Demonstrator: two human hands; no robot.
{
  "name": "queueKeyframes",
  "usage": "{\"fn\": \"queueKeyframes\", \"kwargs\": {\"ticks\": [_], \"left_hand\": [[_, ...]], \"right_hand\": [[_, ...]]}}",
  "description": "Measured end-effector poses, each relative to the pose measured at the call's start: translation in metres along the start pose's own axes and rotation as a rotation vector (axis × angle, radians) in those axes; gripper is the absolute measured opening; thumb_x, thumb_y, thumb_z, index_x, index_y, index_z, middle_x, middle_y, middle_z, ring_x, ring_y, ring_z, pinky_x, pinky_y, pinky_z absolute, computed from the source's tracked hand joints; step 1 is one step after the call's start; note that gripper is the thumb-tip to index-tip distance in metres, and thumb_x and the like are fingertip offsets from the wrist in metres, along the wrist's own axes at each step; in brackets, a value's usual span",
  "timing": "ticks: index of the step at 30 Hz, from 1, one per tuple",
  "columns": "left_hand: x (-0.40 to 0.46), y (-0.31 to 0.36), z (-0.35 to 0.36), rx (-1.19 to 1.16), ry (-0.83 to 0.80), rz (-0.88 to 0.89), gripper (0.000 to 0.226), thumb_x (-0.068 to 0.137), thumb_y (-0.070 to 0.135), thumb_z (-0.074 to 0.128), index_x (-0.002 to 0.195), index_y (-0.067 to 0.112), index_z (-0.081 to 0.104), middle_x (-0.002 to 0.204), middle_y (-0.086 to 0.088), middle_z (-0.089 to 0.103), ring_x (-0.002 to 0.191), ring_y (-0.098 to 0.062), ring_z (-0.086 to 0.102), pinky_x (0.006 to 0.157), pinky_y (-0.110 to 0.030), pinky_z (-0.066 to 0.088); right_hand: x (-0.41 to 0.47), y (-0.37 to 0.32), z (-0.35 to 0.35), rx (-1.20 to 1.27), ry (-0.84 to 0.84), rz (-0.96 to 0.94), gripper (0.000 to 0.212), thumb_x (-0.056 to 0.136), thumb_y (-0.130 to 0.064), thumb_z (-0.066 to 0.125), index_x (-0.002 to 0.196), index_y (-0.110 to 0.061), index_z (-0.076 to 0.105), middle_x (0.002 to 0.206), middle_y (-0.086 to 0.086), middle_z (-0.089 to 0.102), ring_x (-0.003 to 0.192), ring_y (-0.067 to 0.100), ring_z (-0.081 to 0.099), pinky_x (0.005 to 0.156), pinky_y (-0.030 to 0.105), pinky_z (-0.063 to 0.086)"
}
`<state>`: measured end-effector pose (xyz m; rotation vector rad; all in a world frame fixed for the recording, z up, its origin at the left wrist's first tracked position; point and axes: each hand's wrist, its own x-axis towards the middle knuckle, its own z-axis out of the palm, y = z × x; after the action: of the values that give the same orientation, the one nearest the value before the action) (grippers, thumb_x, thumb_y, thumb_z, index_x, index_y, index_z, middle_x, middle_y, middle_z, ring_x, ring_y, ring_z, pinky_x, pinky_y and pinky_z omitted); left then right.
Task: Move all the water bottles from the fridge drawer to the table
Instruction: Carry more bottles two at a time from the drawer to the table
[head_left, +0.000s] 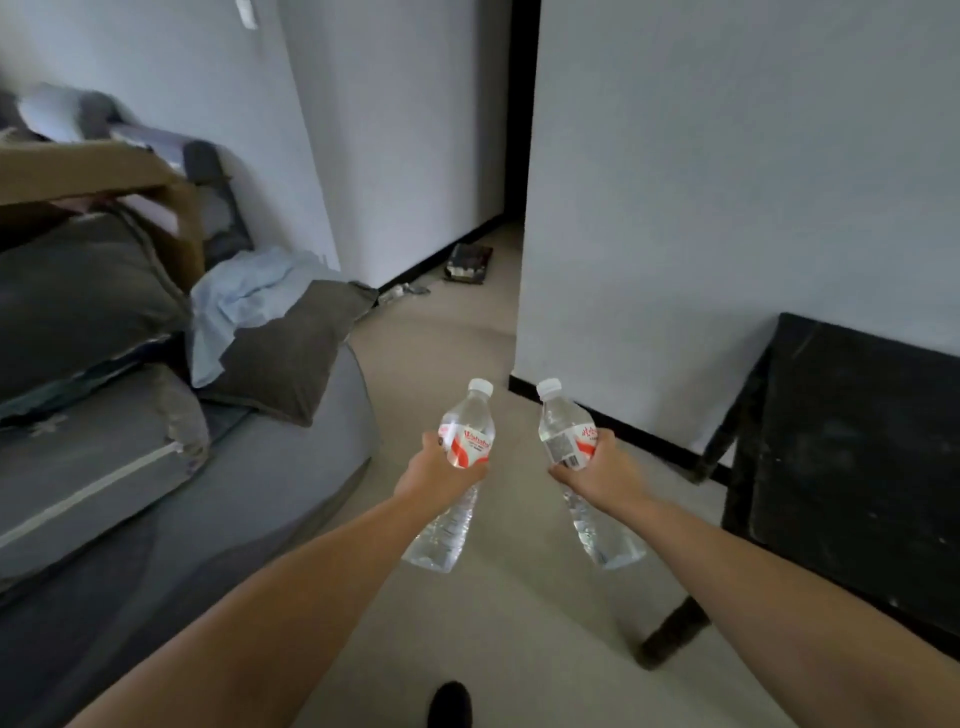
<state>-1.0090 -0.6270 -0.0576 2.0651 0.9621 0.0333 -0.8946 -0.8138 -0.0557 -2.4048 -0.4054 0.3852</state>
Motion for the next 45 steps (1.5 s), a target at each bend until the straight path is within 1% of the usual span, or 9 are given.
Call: {"fn": "queueKeyframes", "kwargs": {"ticks": [5, 8, 13, 16, 19, 23, 26, 36, 45], "left_hand": [[0.098, 0.052, -0.016, 0.064, -0.117, 0.133, 0.08, 0.075, 0.051, 0.07, 0.135, 0.014, 0.034, 0.128, -0.004, 0.054, 0.114, -0.027, 0.056, 0.093, -0.037, 0.047], [0.137, 0.076, -0.013, 0.048, -0.175, 0.19, 0.075, 0.075, 0.046, 0.072, 0.134, 0.016, 0.035, 0.124, -0.003, 0.055, 0.106, -0.024, 0.057, 0.084, -0.033, 0.045], [0.192, 0.105, 0.017, -0.009, -0.29, 0.204, 0.068, 0.073, 0.041, 0.076, 0.126, 0.018, 0.039, 0.109, 0.002, 0.056, 0.092, -0.017, 0.056, 0.075, -0.03, 0.043], [0.223, 0.127, 0.036, -0.018, -0.342, 0.229, 0.068, 0.069, 0.042, 0.078, 0.12, 0.018, 0.041, 0.109, 0.001, 0.058, 0.093, -0.018, 0.059, 0.08, -0.033, 0.048], [0.269, 0.163, 0.061, -0.011, -0.369, 0.263, 0.075, 0.061, 0.05, 0.077, 0.119, 0.021, 0.04, 0.109, 0.002, 0.06, 0.095, -0.019, 0.061, 0.089, -0.04, 0.052], [0.328, 0.225, 0.096, 0.024, -0.382, 0.31, 0.073, 0.066, 0.045, 0.078, 0.122, 0.02, 0.038, 0.109, 0.0, 0.058, 0.095, -0.02, 0.06, 0.083, -0.035, 0.051], [0.367, 0.27, 0.121, 0.085, -0.382, 0.347, 0.077, 0.064, 0.049, 0.076, 0.125, 0.02, 0.038, 0.108, 0.001, 0.059, 0.094, -0.02, 0.061, 0.085, -0.04, 0.053], [0.446, 0.376, 0.22, 0.189, -0.565, 0.458, 0.075, 0.074, 0.048, 0.073, 0.131, 0.02, 0.034, 0.113, 0.001, 0.055, 0.093, -0.018, 0.056, 0.077, -0.031, 0.045], [0.516, 0.521, 0.341, 0.298, -0.832, 0.718, 0.075, 0.073, 0.048, 0.075, 0.131, 0.019, 0.037, 0.122, -0.005, 0.058, 0.104, -0.024, 0.059, 0.087, -0.034, 0.048]], "right_hand": [[0.073, -0.028, -0.015, 0.035, 0.101, 0.104, 0.075, 0.075, -0.046, 0.074, 0.131, -0.011, 0.038, 0.114, 0.005, 0.059, 0.099, 0.024, 0.06, 0.076, 0.03, 0.044], [0.103, -0.032, -0.02, 0.072, 0.147, 0.176, 0.075, 0.074, -0.047, 0.075, 0.13, -0.012, 0.039, 0.108, 0.002, 0.057, 0.088, 0.019, 0.055, 0.075, 0.029, 0.043], [0.147, -0.02, -0.03, 0.096, 0.176, 0.28, 0.073, 0.075, -0.045, 0.074, 0.129, -0.011, 0.039, 0.108, 0.002, 0.057, 0.09, 0.019, 0.054, 0.079, 0.032, 0.046], [0.177, -0.005, -0.037, 0.109, 0.178, 0.331, 0.074, 0.076, -0.046, 0.074, 0.13, -0.011, 0.038, 0.107, 0.0, 0.053, 0.091, 0.017, 0.053, 0.08, 0.031, 0.046], [0.223, 0.012, -0.052, 0.105, 0.185, 0.363, 0.078, 0.074, -0.051, 0.074, 0.134, -0.015, 0.037, 0.117, 0.003, 0.057, 0.097, 0.019, 0.057, 0.085, 0.033, 0.051], [0.292, 0.033, -0.085, 0.147, 0.192, 0.395, 0.082, 0.078, -0.048, 0.073, 0.139, -0.014, 0.032, 0.126, 0.007, 0.055, 0.11, 0.024, 0.058, 0.09, 0.035, 0.049], [0.342, 0.047, -0.116, 0.15, 0.211, 0.416, 0.083, 0.078, -0.049, 0.072, 0.14, -0.013, 0.031, 0.129, 0.008, 0.054, 0.114, 0.025, 0.057, 0.095, 0.038, 0.049], [0.429, 0.107, -0.187, 0.154, 0.311, 0.591, 0.081, 0.078, -0.049, 0.072, 0.138, -0.013, 0.03, 0.122, 0.006, 0.055, 0.106, 0.02, 0.058, 0.087, 0.031, 0.051], [0.489, 0.173, -0.259, 0.249, 0.561, 0.909, 0.078, 0.079, -0.049, 0.069, 0.136, -0.015, 0.029, 0.121, 0.005, 0.052, 0.101, 0.02, 0.058, 0.083, 0.033, 0.053]]}}
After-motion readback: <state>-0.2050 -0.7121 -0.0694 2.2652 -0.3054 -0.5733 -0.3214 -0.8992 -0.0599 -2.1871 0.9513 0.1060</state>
